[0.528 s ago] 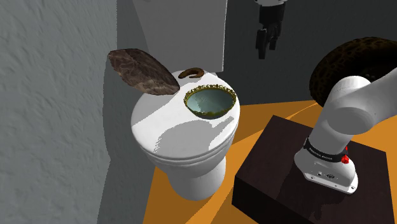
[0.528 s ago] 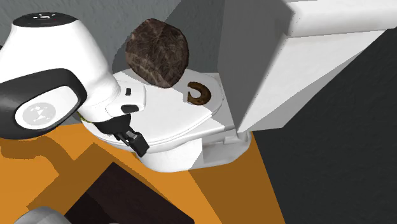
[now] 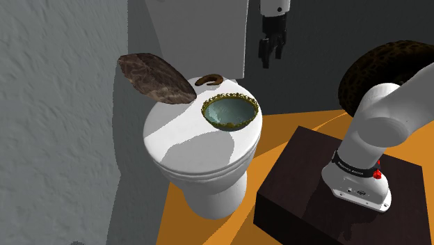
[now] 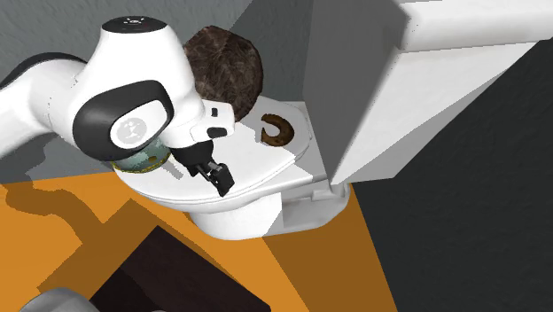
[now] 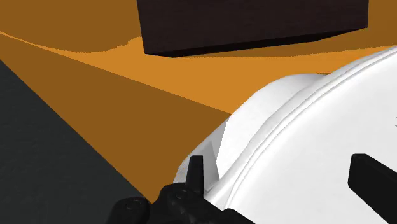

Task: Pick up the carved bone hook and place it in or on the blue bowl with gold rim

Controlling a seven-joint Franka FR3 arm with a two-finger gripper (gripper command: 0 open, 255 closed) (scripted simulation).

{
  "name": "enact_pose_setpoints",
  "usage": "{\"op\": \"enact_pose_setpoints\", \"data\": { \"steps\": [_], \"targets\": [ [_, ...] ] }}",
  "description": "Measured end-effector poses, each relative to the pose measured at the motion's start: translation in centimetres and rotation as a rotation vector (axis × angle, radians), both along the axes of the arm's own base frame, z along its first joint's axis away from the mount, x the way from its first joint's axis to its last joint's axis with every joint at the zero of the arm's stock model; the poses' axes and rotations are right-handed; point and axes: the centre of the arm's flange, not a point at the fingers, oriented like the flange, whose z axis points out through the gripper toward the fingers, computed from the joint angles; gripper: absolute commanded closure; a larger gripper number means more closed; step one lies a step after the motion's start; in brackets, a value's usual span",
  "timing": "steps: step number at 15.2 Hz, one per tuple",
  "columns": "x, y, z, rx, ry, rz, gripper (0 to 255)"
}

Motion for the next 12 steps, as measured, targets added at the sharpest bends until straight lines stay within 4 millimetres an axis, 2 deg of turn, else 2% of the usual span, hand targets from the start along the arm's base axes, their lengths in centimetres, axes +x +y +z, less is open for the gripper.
{"op": "enact_pose_setpoints", "data": {
  "steps": [5,12],
  "targets": [
    [6.8,0.0,-2.0,0.001,-0.012,-0.015,0],
    [14.9,-0.6,-5.0,0.002,-0.030,-0.037,0]
  ]
}}
